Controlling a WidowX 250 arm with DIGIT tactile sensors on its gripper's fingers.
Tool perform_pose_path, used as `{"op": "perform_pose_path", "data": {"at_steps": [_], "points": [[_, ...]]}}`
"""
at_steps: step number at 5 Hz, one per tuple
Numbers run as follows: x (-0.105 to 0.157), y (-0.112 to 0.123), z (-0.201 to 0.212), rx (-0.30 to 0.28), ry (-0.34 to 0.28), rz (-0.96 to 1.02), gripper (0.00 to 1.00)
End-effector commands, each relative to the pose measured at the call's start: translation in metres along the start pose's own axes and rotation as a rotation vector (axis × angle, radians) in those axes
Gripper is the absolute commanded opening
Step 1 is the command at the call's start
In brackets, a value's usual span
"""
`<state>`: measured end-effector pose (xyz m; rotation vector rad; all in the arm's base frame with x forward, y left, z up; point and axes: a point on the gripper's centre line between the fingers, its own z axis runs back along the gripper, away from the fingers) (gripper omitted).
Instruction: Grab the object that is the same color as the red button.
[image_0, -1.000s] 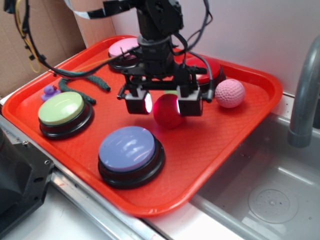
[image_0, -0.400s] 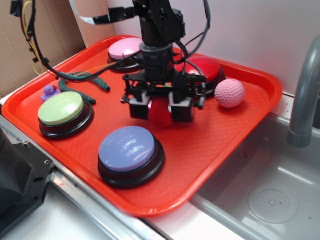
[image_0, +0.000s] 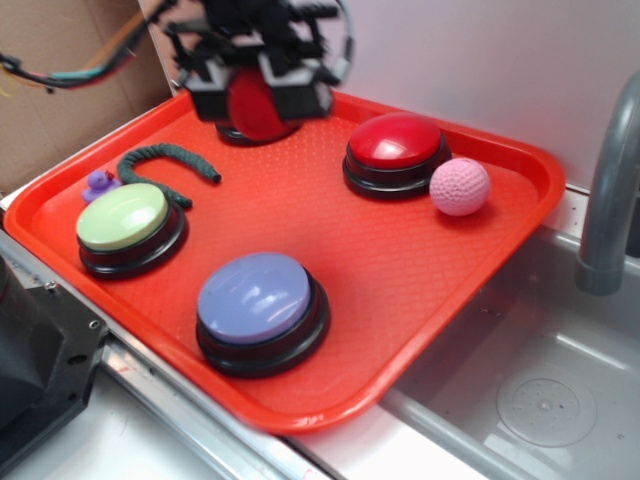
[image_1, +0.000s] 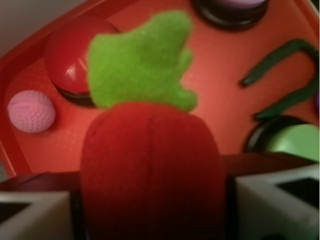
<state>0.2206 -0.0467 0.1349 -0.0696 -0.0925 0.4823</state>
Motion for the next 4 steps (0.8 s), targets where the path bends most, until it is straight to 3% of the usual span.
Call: {"op": "perform_pose_path", "data": {"at_steps": [1, 2, 3, 4], "points": [[0.027, 0.052, 0.041, 0.090, -0.046, 0.035, 0.00], [0.036, 0.072, 0.048, 0.153, -0.035, 0.062, 0.00], [0.047, 0.093, 0.056, 0.172, -0.056, 0.063, 0.00], [0.052, 0.088, 0.049, 0.206, -0.039, 0.023, 0.00]]}}
